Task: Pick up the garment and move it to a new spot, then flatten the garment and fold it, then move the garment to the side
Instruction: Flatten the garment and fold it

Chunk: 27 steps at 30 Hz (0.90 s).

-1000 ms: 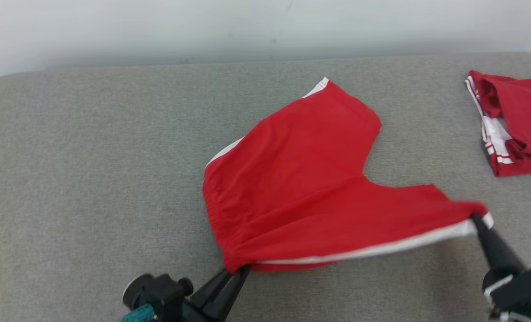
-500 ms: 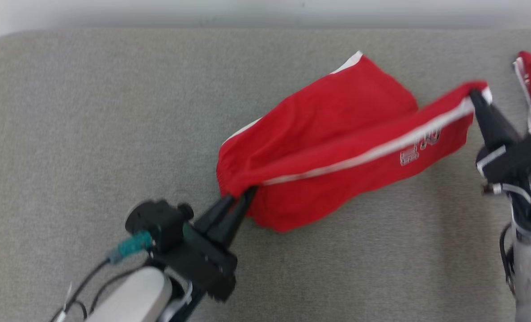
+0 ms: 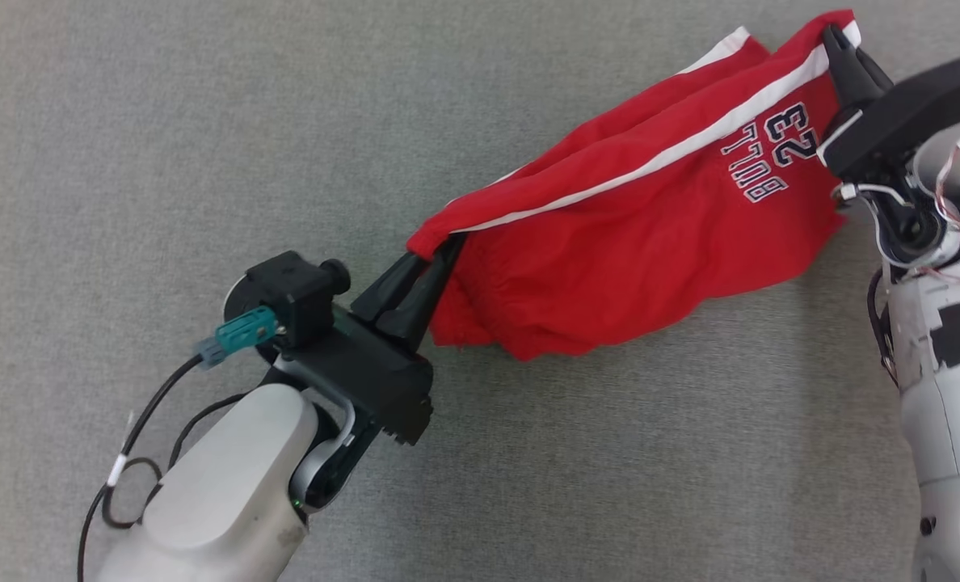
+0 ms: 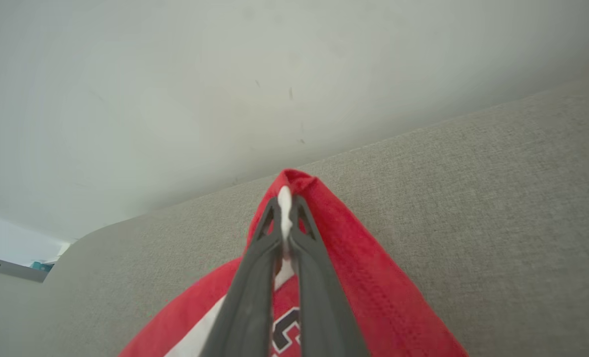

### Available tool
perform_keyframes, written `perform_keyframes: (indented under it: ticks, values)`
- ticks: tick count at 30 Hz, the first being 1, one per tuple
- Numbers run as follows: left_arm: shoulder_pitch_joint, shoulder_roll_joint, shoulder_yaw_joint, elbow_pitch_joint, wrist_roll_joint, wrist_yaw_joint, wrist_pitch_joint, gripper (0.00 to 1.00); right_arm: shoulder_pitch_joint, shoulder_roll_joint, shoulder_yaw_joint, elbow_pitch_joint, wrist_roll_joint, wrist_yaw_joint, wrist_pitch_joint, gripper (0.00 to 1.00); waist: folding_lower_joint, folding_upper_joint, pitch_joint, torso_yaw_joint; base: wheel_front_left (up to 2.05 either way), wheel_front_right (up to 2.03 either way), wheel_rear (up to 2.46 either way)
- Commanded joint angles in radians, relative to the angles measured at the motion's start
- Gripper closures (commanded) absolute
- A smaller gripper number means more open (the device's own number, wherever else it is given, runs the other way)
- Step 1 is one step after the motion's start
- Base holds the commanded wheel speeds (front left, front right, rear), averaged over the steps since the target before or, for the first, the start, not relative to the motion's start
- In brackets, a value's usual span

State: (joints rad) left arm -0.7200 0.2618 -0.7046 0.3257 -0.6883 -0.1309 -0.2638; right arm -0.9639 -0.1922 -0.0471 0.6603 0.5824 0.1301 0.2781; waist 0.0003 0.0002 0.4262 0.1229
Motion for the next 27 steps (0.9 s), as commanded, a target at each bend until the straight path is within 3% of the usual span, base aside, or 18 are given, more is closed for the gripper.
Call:
perform_keyframes:
  ticks: [1,3,4,5,6,13,19,27]
  values:
    - [-0.016,-0.006,-0.009,0.011,-0.016,0.002,0.000,1.00,-0.021,0.002,0.007,0.029,-0.010,0.000,-0.021,1.00,-0.0003,-0.0002,0.015,0.017,0.00,0.00,0.00]
    - [-0.026,-0.013,-0.016,0.024,-0.024,0.001,0.000,1.00,-0.047,0.001,0.021,0.072,-0.015,0.000,-0.045,1.00,-0.0003,-0.0002,0.016,0.020,0.00,0.00,0.00]
    - [-0.032,-0.014,-0.017,0.029,-0.024,0.001,0.000,1.00,-0.057,-0.002,0.028,0.091,-0.018,0.000,-0.056,0.53,-0.0003,-0.0002,0.016,0.021,0.00,0.00,0.00]
    - [-0.034,-0.016,-0.017,0.034,-0.023,0.001,0.000,0.54,-0.064,-0.004,0.036,0.112,-0.018,0.000,-0.061,0.00,-0.0003,-0.0002,0.015,0.021,0.00,0.00,0.00]
    - [-0.033,-0.017,-0.018,0.038,-0.021,0.001,0.000,0.00,-0.070,-0.006,0.044,0.128,-0.015,0.000,-0.069,0.00,-0.0003,-0.0002,0.012,0.021,0.00,0.00,0.00]
    - [0.022,-0.005,0.012,0.027,0.019,0.001,0.000,0.00,-0.071,-0.040,0.088,0.185,0.026,0.000,-0.112,0.00,-0.0003,-0.0002,-0.026,0.021,0.00,0.00,0.00]
    - [0.121,0.011,0.079,-0.022,0.076,0.002,0.000,0.00,-0.012,-0.136,0.221,0.174,-0.008,0.000,-0.166,0.00,-0.0003,-0.0002,-0.068,0.035,0.00,0.00,0.00]
    - [0.259,0.003,0.259,-0.163,0.173,0.036,0.000,0.00,0.035,-0.214,0.309,0.217,0.009,0.000,-0.211,0.00,-0.0003,-0.0002,-0.076,0.061,0.00,0.00,0.00]
